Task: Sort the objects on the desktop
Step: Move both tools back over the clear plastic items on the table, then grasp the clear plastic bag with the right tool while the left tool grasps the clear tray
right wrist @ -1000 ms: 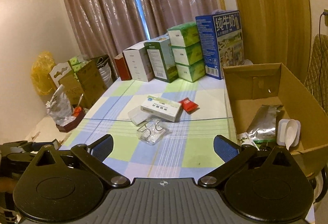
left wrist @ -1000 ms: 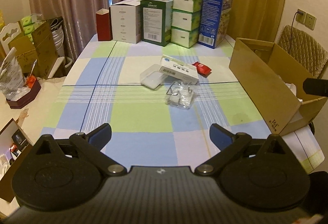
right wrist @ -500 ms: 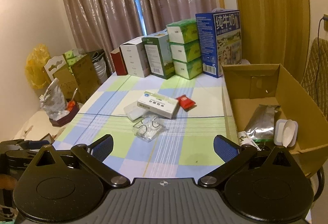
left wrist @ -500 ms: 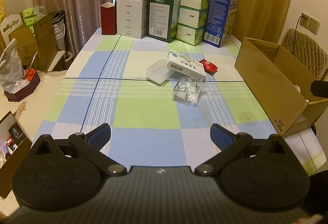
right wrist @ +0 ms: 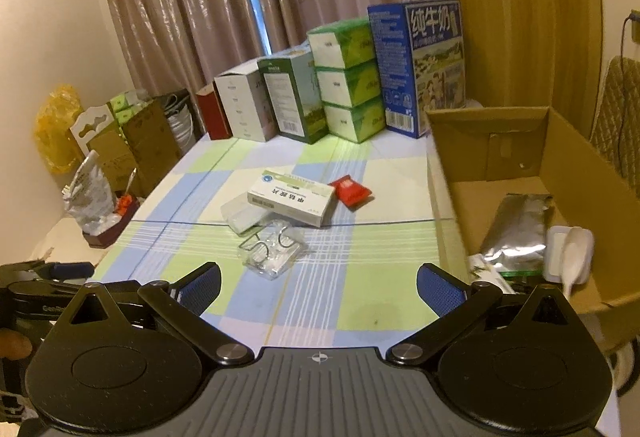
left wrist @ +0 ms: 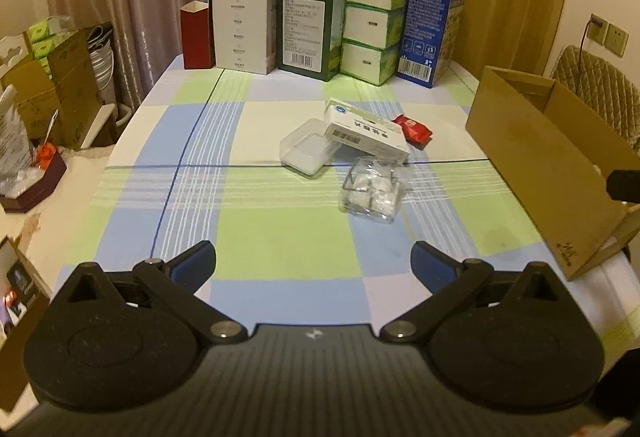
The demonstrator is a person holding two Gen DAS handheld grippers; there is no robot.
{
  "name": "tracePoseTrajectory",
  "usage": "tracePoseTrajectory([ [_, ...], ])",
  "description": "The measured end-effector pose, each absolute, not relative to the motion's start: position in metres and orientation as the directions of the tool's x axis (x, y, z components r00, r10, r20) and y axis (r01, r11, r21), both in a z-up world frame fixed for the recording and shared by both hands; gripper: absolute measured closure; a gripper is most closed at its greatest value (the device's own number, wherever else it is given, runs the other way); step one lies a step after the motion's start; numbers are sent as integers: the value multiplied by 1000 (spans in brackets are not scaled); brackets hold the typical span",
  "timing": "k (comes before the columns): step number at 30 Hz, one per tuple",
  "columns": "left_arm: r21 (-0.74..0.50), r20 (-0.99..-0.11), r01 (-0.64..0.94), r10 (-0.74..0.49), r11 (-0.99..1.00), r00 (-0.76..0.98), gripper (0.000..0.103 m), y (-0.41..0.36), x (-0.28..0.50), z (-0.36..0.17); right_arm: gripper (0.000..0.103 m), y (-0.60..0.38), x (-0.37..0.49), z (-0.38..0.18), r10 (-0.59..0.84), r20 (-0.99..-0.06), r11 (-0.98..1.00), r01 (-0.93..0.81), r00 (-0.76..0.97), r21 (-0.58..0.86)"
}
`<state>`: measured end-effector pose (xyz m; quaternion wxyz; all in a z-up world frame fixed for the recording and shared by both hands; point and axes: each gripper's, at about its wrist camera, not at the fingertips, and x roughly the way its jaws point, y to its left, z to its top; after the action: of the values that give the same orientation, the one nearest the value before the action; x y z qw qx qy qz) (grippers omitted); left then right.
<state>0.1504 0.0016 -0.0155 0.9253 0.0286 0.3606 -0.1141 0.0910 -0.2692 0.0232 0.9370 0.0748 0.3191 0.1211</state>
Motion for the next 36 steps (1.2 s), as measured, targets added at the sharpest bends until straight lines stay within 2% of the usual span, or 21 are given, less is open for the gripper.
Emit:
tracePoseTrajectory([
  [13, 54, -693, 303, -183, 951, 697, 1, 23, 253, -46, 2, -202, 186, -54, 326, -625, 945, -223, 709, 239],
  [24, 61, -711, 374, -222, 926, 667, 1, 34, 316, -75, 2, -138, 243, -109, 297, -623, 950, -290, 724, 116],
  [31, 59, -714, 411, -249, 909, 654, 1, 32, 337, -89, 3, -131, 271, -131, 218, -646, 967, -250, 732, 43],
  [34, 49, -708, 447, -285, 893, 646, 1, 25, 343, -92, 22, -139, 270, -134, 230, -643, 961, -273, 730, 33],
  [35, 50, -707, 462, -295, 885, 643, 1, 20, 345, -93, 41, -142, 268, -133, 229, -642, 961, -276, 732, 27],
  [36, 56, -704, 482, -308, 874, 640, 1, 15, 347, -94, 47, -145, 266, -133, 220, -641, 962, -274, 735, 15],
])
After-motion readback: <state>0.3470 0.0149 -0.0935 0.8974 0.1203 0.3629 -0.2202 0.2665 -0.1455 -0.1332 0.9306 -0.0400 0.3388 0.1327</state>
